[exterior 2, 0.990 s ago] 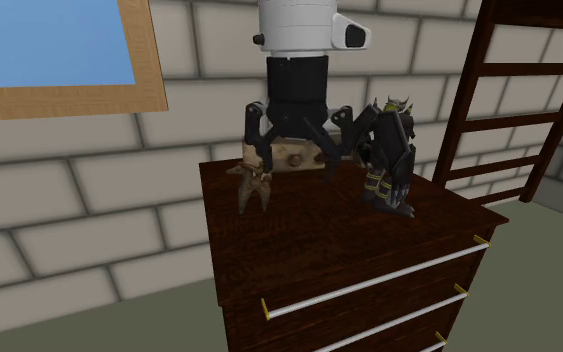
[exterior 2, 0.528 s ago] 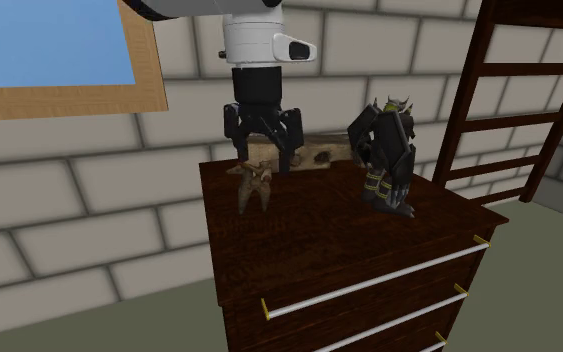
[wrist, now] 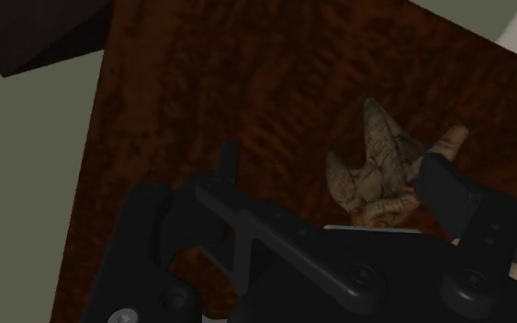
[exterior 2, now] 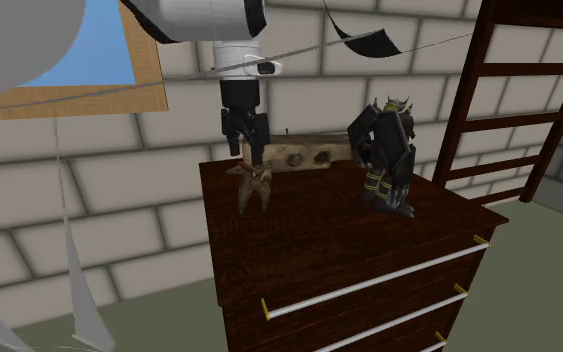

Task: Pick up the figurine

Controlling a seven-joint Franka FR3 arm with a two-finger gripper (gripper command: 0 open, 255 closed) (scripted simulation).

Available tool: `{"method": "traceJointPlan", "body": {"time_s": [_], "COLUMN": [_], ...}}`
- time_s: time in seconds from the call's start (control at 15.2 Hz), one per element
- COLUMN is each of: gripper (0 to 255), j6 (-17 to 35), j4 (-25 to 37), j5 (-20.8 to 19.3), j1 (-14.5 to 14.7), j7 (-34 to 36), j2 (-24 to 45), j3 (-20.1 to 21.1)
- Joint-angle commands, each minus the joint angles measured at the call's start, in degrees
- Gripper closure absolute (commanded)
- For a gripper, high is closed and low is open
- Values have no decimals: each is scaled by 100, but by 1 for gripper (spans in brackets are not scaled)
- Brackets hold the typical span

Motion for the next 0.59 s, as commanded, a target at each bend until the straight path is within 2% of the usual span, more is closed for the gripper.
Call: {"method": "traceJointPlan", "body": {"time_s": [0.0, 0.26, 0.53], "gripper": [0, 0, 0], "j6": [-48, -259, -31], "j4": [505, 1631, 1417], "j5": [-217, -749, -754], "j1": [-32, 136, 160], "j7": [682, 1936, 1969], "j2": [591, 1824, 1843], "j3": [191, 383, 346]}}
